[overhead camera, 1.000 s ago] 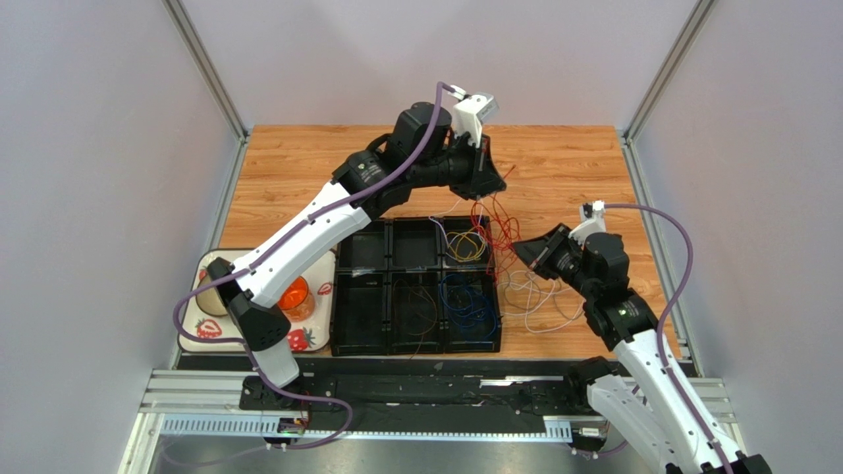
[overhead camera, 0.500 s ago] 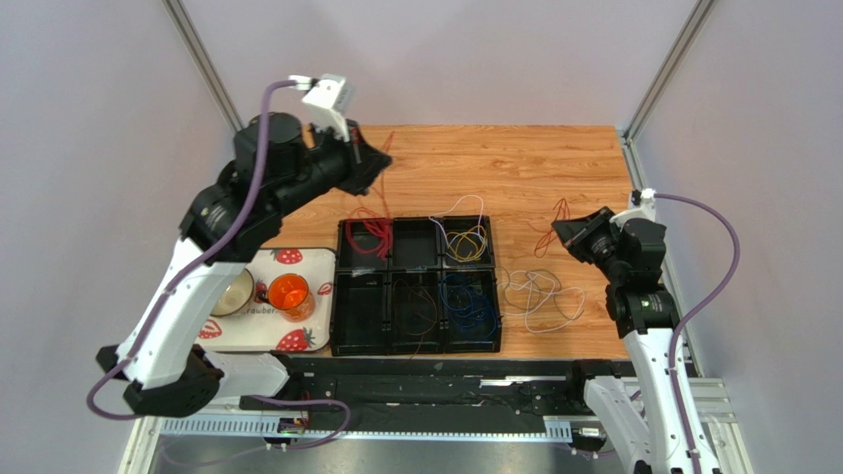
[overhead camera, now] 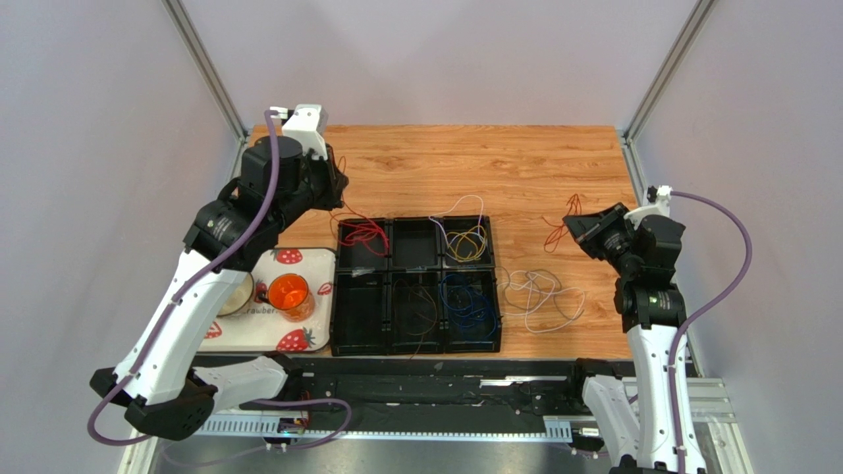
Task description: Untangle the cables
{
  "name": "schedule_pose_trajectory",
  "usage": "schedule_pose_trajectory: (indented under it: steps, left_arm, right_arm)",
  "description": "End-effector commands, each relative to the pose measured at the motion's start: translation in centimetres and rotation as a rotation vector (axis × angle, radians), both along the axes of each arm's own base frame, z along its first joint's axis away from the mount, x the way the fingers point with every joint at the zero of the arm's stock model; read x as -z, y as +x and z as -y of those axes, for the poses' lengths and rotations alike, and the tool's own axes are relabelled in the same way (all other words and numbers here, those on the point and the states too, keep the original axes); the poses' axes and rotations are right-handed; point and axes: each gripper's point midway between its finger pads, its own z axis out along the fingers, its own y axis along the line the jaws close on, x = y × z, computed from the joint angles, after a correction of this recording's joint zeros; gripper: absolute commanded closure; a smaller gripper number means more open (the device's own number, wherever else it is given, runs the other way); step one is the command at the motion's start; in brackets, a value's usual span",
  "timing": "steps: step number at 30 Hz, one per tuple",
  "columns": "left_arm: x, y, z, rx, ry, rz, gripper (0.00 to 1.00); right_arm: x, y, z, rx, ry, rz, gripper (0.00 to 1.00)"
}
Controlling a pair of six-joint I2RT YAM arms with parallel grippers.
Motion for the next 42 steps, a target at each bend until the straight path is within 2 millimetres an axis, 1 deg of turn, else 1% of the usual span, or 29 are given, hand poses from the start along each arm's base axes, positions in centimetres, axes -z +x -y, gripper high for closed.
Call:
schedule_pose_trajectory:
  steps: [1,7,12,15,18,20,21,23,24,26,27,29,30,32,33,35,36,38,39,41,42]
  left_arm:
    - [1.2,1.7,-0.2,-0.035,-0.021,-0.015,1.00]
    - [3.6,3.8,0.4,-0.041,-0.028,-0.058,1.00]
    - [5.3,5.3,0.0,-0.080,0.019,-0.078,1.00]
    - [6.4,6.2,0.2,-0.088,0.035,-0.094,1.00]
    - [7.5,7.0,0.1,-0.103,0.061,-0.111,1.00]
    - [8.0,7.3,0.1,-0.114,0.071,-0.115,1.00]
    - [8.6,7.5,0.1,-0.116,0.079,-0.126,1.00]
    - [9.0,7.8,0.0,-0.130,0.082,-0.131,1.00]
    - [9.6,7.9,-0.1,-0.136,0.090,-0.143,1.00]
    - [10.0,8.3,0.0,-0.137,0.088,-0.146,1.00]
    - [10.8,8.3,0.1,-0.134,0.093,-0.161,1.00]
    - [11.4,8.7,0.4,-0.128,0.090,-0.170,1.00]
    - [12.3,8.8,0.4,-0.128,0.100,-0.188,1.00]
    - [12.9,9.1,0.8,-0.122,0.092,-0.195,1.00]
    - [13.7,9.3,1.0,-0.117,0.095,-0.210,1.00]
    - [14.3,9.6,1.6,-0.100,0.082,-0.214,1.00]
    - [15.1,9.6,1.7,-0.099,0.087,-0.230,1.00]
    - [15.6,9.9,1.9,-0.098,0.083,-0.235,1.00]
    - [16.3,9.8,1.8,-0.105,0.087,-0.247,1.00]
    - [16.5,10.0,2.1,-0.104,0.066,-0.240,1.00]
    - [17.0,9.8,1.9,-0.107,0.062,-0.246,1.00]
  right_arm:
    - [-0.9,-0.4,-0.4,-0.031,-0.005,0.042,1.00]
    - [-0.5,-0.6,-0.9,-0.055,0.007,0.041,1.00]
    - [0.4,-0.9,-1.2,-0.075,0.015,0.028,1.00]
    - [0.9,-1.0,-1.4,-0.083,0.016,0.019,1.00]
    - [0.9,-1.0,-1.4,-0.088,0.014,0.021,1.00]
    - [1.2,-1.0,-1.5,-0.094,0.017,0.014,1.00]
    - [1.1,-1.0,-1.6,-0.098,0.016,0.016,1.00]
    - [1.1,-1.0,-1.6,-0.103,0.019,0.016,1.00]
    - [1.2,-0.9,-1.6,-0.103,0.020,0.013,1.00]
    - [1.3,-0.9,-1.7,-0.107,0.022,0.011,1.00]
    - [1.3,-0.9,-1.7,-0.108,0.023,0.011,1.00]
    - [1.4,-0.9,-1.8,-0.109,0.026,0.012,1.00]
    - [1.4,-0.9,-1.8,-0.113,0.029,0.011,1.00]
    - [1.6,-0.9,-1.9,-0.117,0.033,0.008,1.00]
    - [1.7,-0.9,-2.0,-0.119,0.037,0.004,1.00]
    - [1.8,-0.9,-2.0,-0.122,0.039,0.004,1.00]
    - [1.8,-1.0,-2.0,-0.124,0.038,0.005,1.00]
    - [1.7,-1.1,-2.1,-0.125,0.040,0.006,1.00]
    - [1.7,-1.1,-2.1,-0.126,0.040,0.004,1.00]
    - [1.5,-1.2,-2.1,-0.129,0.040,0.006,1.00]
    - [1.5,-1.2,-2.2,-0.131,0.040,0.008,1.00]
